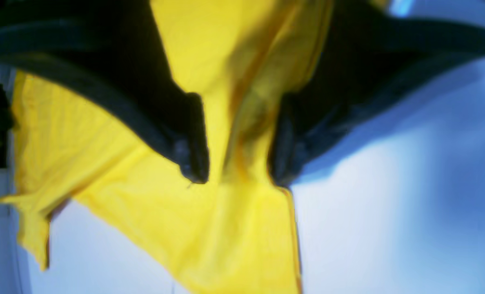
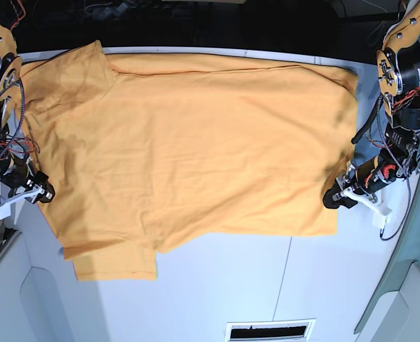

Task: Layout the t-shirt on the table in an organized manner, then fold the t-shirt properly
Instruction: 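Grasp the shirt's side edge with both grippers and fold it over lengthwise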

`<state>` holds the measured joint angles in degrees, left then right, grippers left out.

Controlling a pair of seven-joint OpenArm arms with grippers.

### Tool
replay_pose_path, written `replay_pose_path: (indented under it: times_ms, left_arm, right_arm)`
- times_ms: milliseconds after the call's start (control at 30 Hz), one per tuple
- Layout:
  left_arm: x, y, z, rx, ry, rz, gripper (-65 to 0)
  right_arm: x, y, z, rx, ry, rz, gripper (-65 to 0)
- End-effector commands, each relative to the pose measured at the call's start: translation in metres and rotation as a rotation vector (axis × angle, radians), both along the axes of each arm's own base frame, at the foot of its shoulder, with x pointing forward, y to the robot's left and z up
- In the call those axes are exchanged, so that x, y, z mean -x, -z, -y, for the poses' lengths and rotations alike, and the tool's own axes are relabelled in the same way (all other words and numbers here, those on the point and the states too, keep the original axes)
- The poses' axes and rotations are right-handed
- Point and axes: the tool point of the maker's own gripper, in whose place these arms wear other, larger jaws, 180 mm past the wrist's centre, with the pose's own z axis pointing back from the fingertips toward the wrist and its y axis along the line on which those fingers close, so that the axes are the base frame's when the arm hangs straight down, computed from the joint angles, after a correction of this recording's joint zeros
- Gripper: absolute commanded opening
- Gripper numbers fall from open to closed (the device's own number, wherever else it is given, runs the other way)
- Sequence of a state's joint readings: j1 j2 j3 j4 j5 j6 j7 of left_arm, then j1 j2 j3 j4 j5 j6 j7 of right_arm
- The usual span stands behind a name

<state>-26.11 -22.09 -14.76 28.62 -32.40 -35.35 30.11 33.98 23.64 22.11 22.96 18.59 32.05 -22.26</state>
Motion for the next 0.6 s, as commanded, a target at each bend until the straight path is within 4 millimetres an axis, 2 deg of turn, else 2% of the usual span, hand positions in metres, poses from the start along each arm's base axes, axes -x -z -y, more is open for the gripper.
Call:
replay_pose_path:
  times_ms: [0, 67, 100, 133, 367, 467, 567]
  left_arm:
    - [-0.005, -0.007, -0.004, -0.022, 0.015, 0.002, -48.3]
    - [-0.002, -0.007, 0.002, -0.014, 0.061, -0.001, -61.1]
    - [-0.001, -0.009, 0.006, -0.007, 0.094, 0.000, -65.0]
    - [0.000, -0.010, 0.008, -0.006, 0.117, -0.008, -65.0]
    - [-0.004, -0.047, 0.020, 0.111, 0.180, -0.001, -65.0]
    - [0.003, -0.058, 0.023, 0.136, 0.218, 0.007, -65.0]
    - [0.011, -0.068, 0.016, 0.134, 0.228, 0.031, -65.0]
  right_arm:
    - [-0.016, -0.021, 0.011, 0.011, 0.010, 0.063, -46.0]
    - [-0.016, -0.023, 0.015, 0.017, 0.012, 0.064, -55.9]
    - [-0.016, -0.024, 0.017, 0.021, 0.013, 0.067, -62.3]
    - [-0.017, -0.027, 0.019, 0.026, 0.014, 0.073, -65.0]
    - [-0.014, -0.051, 0.033, -0.007, 0.001, 0.059, -65.0]
    - [0.000, -0.059, 0.038, -0.030, -0.015, 0.055, -65.0]
    - [0.018, -0.062, 0.046, 0.016, -0.035, 0.063, -65.0]
